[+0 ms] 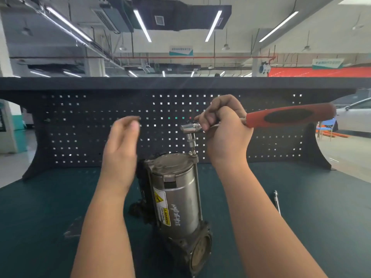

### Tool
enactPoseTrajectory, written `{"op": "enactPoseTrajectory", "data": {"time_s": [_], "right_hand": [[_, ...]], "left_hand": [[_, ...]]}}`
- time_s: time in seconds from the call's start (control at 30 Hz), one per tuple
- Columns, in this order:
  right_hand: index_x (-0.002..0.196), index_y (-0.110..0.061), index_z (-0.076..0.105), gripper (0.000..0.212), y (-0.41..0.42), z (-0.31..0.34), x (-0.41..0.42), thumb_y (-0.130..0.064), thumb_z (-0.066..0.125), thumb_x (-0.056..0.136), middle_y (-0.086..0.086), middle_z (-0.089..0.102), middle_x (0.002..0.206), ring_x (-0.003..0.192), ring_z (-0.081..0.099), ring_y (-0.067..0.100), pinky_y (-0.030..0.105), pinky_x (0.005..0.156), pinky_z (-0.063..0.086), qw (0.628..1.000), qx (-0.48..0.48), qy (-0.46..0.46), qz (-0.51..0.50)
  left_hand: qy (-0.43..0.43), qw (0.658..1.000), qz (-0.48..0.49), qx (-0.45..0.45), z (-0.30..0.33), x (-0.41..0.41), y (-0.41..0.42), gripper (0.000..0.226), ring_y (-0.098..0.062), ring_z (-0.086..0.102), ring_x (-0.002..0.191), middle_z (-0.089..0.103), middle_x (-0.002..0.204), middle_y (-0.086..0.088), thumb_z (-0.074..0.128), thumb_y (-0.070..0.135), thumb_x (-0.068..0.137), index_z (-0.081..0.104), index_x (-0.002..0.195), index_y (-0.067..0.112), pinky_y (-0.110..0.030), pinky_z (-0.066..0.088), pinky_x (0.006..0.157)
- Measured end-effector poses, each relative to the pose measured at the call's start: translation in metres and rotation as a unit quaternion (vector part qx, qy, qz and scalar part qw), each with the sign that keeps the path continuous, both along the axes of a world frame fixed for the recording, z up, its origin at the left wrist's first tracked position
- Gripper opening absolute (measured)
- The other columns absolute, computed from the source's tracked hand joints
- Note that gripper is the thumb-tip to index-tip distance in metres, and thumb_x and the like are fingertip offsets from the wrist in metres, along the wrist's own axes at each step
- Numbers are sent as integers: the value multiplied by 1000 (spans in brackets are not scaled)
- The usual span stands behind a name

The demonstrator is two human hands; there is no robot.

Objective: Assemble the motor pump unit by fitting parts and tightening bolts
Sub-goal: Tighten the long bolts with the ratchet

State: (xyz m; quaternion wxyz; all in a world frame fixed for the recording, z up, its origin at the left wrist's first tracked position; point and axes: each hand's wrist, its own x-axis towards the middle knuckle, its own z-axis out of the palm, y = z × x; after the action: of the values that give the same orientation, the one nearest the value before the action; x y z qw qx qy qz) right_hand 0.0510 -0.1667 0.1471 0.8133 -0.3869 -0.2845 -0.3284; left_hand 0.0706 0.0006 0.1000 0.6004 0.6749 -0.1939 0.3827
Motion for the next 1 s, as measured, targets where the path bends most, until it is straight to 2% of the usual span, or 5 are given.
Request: {"op": "enactPoseTrajectory", "data": {"time_s": [0.1,0.2,0.5,0.87,1.0], "right_hand": [[63,-7,46,33,-2,-3,-1,15,26,75,-2,39,48,43,40,16,22,52,40,1000,0,-5,-4],[65,-8,47,33,-3,-7,-3,14,27,76,-2,41,51,45,43,15,22,52,40,1000,-4,1,-24],[73,-8,48,30,-1,-9,-12,14,30,79,-7,48,52,50,53,13,22,51,46,993,-38,-5,-109],[69,-25,56,23,2,-10,-10,-7,42,71,-7,57,63,62,60,11,22,53,48,974,-115,-10,-194],[77,-24,61,7,-33,-12,8,-18,61,74,-13,59,70,65,53,10,21,54,38,984,-71,145,-81]], "left_hand": [[23,990,-16,137,16,-18,-32,20,5,63,88,70,90,24,51,35,85,68,95,36,-10,45,71],[82,957,96,260,11,-22,-55,14,-3,61,83,66,74,28,54,42,80,65,89,40,-26,43,69],[87,959,128,237,12,-23,-64,34,0,61,69,62,63,34,38,83,61,58,80,62,-27,46,61],[99,960,113,237,12,-19,-62,38,-19,52,55,55,47,11,43,74,73,66,65,44,-30,37,53],[87,962,100,241,9,-15,-58,34,-11,65,73,70,66,8,52,69,83,72,80,41,-38,54,75]]}}
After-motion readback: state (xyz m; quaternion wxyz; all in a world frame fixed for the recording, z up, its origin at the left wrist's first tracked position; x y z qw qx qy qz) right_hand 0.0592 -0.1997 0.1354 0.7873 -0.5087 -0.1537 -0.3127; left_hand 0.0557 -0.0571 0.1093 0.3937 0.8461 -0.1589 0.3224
